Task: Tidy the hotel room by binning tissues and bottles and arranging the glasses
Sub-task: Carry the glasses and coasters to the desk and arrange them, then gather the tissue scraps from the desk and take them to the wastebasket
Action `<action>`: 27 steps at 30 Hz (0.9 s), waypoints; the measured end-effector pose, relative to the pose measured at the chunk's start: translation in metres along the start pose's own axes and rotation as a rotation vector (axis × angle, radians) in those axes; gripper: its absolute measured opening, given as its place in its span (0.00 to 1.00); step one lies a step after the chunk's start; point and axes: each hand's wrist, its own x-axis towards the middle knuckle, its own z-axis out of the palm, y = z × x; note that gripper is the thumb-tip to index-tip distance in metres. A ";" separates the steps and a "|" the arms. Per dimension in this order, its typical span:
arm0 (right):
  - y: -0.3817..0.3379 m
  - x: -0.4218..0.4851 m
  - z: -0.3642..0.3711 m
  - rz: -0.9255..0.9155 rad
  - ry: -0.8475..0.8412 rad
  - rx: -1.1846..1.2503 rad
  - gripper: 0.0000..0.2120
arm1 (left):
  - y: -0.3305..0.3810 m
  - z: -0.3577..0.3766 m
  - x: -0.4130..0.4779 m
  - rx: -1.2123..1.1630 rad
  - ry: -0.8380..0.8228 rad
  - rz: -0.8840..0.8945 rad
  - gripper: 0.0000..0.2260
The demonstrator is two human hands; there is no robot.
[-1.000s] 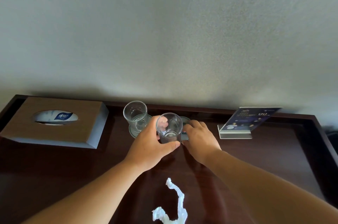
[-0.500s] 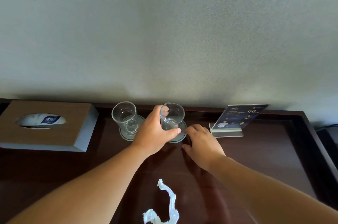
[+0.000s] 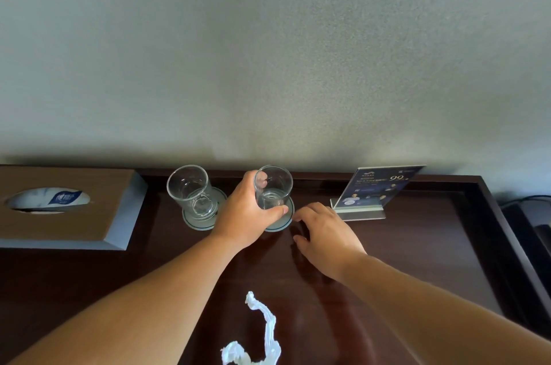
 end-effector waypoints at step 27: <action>-0.022 -0.089 -0.034 0.045 0.048 0.019 0.12 | 0.007 -0.037 -0.121 0.366 -0.285 0.068 0.23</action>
